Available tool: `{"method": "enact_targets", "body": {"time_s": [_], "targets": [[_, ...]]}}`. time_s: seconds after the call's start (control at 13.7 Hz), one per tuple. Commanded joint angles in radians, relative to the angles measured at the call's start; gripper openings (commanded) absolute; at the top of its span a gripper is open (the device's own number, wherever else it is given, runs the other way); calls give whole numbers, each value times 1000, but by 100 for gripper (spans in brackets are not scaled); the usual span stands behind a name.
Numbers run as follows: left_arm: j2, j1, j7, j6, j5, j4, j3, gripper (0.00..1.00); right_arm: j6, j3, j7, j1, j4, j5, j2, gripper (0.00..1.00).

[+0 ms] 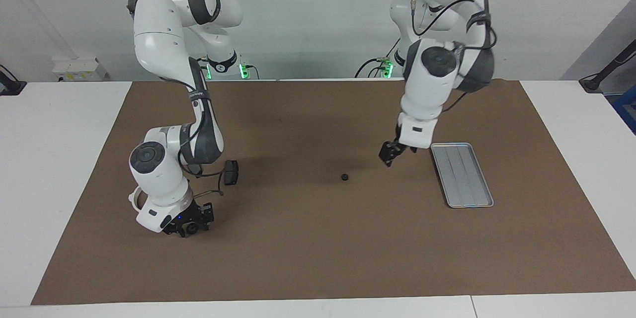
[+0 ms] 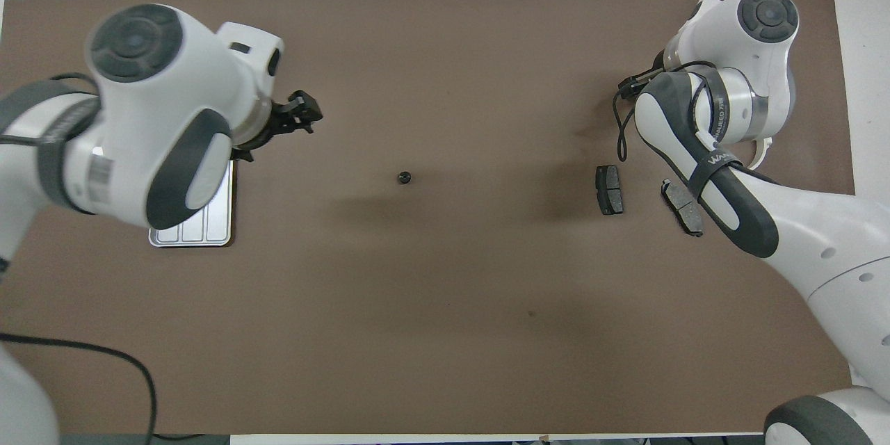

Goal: Place bearing gear from tray to pile

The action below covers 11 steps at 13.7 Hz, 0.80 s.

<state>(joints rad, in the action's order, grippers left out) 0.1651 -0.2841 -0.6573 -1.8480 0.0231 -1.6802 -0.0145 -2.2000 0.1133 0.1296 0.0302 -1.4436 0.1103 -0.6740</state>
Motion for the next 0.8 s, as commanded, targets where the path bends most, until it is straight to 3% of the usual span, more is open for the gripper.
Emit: {"method": "enact_targets", "body": {"time_s": [0.0,0.15,0.37,0.51,0.73], "targets": [[-131,104,174,137,8,-42,-12,100,133,6,-212,-84,-20,17,111,100],[-205,163,298,225,6,-44,-12,100,201,12,-441,-174,-20,0,154,100],[-252,210,388,299,6,-70,-12,100,220,16,-813,-326,-12,-20,168,100],[-259,247,416,271,0,-85,-21,100,217,14,-976,-398,-5,-98,168,100],[-257,272,459,210,-8,-98,-35,100,203,14,-1186,-521,5,-86,142,100]]}}
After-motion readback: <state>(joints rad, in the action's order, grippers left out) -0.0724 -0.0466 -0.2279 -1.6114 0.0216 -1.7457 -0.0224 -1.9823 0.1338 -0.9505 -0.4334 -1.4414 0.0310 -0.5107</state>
